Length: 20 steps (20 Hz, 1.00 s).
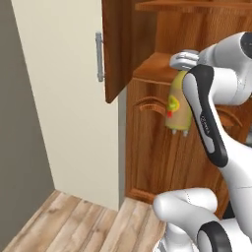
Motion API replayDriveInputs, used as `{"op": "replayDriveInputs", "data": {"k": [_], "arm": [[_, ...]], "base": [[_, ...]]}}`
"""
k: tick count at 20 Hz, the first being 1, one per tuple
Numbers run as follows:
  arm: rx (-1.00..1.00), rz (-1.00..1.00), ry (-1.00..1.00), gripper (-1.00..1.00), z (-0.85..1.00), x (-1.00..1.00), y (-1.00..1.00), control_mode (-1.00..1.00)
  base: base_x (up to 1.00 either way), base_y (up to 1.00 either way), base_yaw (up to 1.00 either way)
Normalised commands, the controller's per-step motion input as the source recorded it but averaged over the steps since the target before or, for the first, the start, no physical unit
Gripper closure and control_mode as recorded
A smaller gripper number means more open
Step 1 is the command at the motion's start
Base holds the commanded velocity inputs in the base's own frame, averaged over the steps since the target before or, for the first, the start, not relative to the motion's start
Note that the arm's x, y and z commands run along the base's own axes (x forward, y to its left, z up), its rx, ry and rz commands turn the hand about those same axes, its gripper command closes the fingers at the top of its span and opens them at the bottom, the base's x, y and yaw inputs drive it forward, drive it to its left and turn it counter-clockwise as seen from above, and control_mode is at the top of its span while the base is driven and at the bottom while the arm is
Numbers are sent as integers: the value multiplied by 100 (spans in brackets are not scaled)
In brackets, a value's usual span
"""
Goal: Pick the juice, can, bottled drink from the counter and place them in the open cabinet.
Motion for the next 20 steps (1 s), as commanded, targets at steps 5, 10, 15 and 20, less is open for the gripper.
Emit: {"op": "replayDriveInputs", "data": {"k": [5, 10, 15, 20], "arm": [[0, 0, 0, 100, 0, 0, 0, 100], [0, 0, 0, 100, 0, 0, 0, 100], [0, 0, 0, 100, 0, 0, 0, 100], [0, 0, 0, 100, 0, 0, 0, 100]], "base": [[48, 14, -48], [27, 0, -55], [45, 10, -50], [62, 45, -32]]}}
